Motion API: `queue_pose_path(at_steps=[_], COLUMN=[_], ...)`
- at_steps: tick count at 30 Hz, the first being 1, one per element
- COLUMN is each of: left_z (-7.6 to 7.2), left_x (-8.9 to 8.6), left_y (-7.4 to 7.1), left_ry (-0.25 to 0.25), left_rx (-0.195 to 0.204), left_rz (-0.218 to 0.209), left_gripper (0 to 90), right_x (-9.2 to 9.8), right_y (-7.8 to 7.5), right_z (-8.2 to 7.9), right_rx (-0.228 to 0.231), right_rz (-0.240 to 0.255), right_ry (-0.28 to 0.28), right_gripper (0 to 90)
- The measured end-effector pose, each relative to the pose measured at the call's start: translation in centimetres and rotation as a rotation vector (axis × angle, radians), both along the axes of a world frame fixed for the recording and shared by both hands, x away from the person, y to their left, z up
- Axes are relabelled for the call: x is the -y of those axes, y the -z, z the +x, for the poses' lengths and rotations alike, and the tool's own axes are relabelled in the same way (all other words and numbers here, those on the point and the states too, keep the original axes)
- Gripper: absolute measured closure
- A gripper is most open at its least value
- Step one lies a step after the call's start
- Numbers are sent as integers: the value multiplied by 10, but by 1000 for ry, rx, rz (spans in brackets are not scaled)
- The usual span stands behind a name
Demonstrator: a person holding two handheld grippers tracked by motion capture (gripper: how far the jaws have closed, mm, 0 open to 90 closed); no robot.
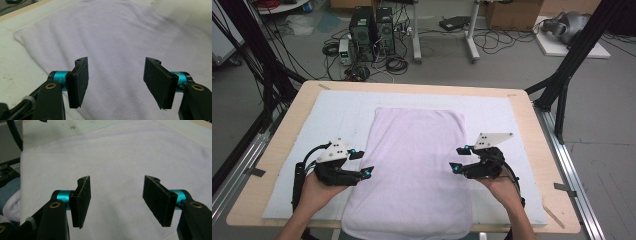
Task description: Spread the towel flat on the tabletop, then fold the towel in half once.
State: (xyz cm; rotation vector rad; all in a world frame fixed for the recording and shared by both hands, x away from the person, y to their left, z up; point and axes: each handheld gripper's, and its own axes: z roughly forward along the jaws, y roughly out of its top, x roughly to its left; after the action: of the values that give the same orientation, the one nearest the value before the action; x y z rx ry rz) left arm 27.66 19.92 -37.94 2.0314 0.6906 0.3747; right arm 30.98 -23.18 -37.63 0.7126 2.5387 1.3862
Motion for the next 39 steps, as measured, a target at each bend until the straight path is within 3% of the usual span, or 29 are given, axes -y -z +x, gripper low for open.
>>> queue_pose_path(at_steps=[5,12,19,23,29,33,39], left_z=[6,12,27,44,85,108,133], left_x=[3,3,2,2,-4,-5,2], left_y=[-2,0,-2,-13,-21,-10,16], left_ry=[-4,-11,-35,-62,-144,-174,-207], left_rx=[-4,-15,-12,6,-12,-31,-69], left_rz=[-1,5,53,65,9,19,79], left_gripper=[374,377,382,381,389,410,491], right_x=[0,2,3,5,4,4,13], right_y=[-6,-3,-3,-10,-25,-19,8], right_z=[8,11,19,29,55,77,105], right_rx=[15,-2,0,9,11,-1,-28], right_rz=[-7,-15,-29,-44,-52,-55,-101], right_ry=[-1,2,13,22,30,57,152], right_gripper=[383,379,383,382,380,410,516])
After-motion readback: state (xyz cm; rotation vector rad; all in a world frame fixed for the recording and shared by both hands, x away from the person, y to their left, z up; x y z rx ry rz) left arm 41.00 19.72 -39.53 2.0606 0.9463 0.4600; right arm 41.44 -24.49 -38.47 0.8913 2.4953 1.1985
